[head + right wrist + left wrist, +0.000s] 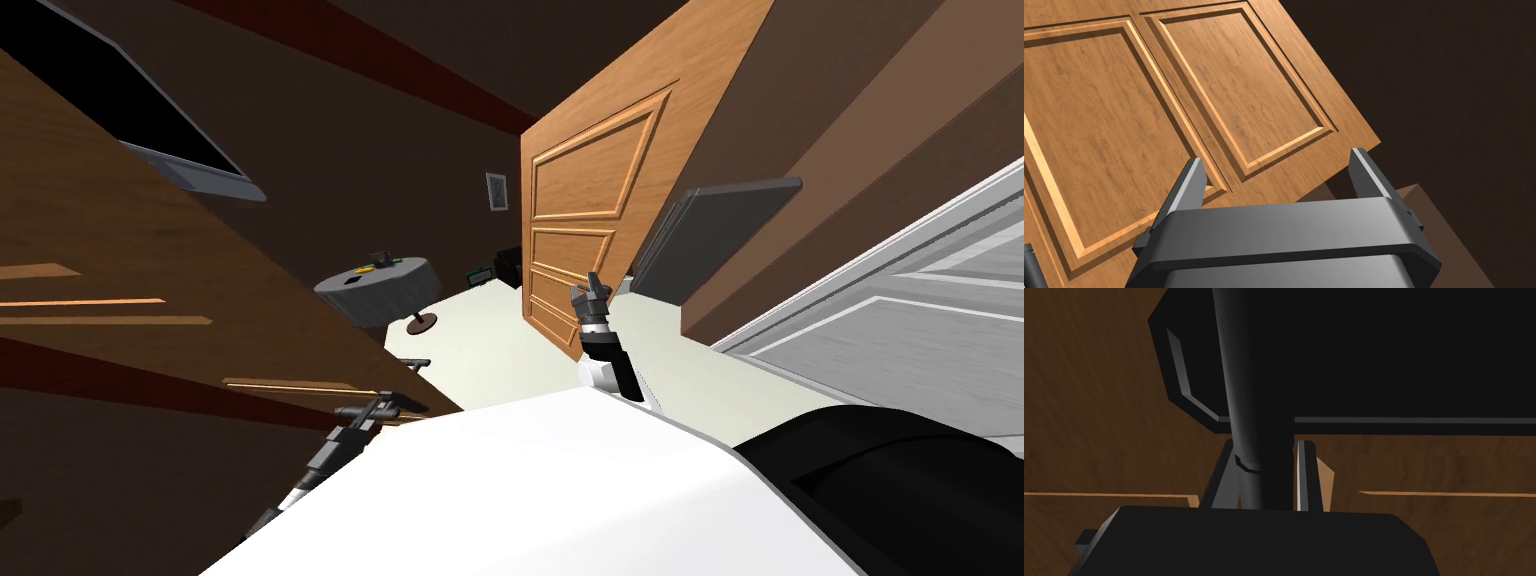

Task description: Pull the door open

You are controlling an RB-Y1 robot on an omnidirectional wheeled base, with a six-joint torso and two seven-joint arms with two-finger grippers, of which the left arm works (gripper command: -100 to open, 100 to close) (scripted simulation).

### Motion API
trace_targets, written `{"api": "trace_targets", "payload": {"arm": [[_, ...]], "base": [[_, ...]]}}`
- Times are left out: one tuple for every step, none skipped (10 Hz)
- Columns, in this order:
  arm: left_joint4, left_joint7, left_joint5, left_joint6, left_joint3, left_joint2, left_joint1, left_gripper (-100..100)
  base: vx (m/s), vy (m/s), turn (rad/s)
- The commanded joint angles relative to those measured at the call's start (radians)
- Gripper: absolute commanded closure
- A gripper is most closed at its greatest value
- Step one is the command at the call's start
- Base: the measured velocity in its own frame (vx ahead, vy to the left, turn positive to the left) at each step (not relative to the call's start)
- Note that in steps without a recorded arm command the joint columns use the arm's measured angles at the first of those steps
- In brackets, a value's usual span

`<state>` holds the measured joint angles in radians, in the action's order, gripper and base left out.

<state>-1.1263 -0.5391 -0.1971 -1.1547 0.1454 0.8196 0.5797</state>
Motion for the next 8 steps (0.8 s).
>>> {"api": "trace_targets", "payload": {"arm": [[0.024, -0.002, 0.006, -0.047, 0.009, 0.005, 0.01, 100], [0.032, -0.003, 0.01, -0.077, 0.015, 0.011, 0.023, 100], [0.04, -0.004, 0.014, -0.105, 0.021, 0.016, 0.034, 100], [0.047, -0.006, 0.017, -0.131, 0.025, 0.02, 0.045, 100], [0.054, -0.007, 0.02, -0.153, 0.03, 0.024, 0.054, 100], [0.059, -0.007, 0.022, -0.171, 0.033, 0.028, 0.061, 100], [0.063, -0.008, 0.024, -0.184, 0.036, 0.03, 0.067, 100], [0.054, -0.005, 0.026, -0.169, 0.039, 0.025, 0.065, 100]], "base": [[-0.024, 0.031, 0.002], [-0.033, 0.046, 0.005], [-0.038, 0.057, 0.014], [-0.04, 0.064, 0.011], [-0.046, 0.068, 0.003], [-0.057, 0.075, 0.013], [-0.055, 0.06, 0.023], [-0.025, 0.02, 0.009]]}}
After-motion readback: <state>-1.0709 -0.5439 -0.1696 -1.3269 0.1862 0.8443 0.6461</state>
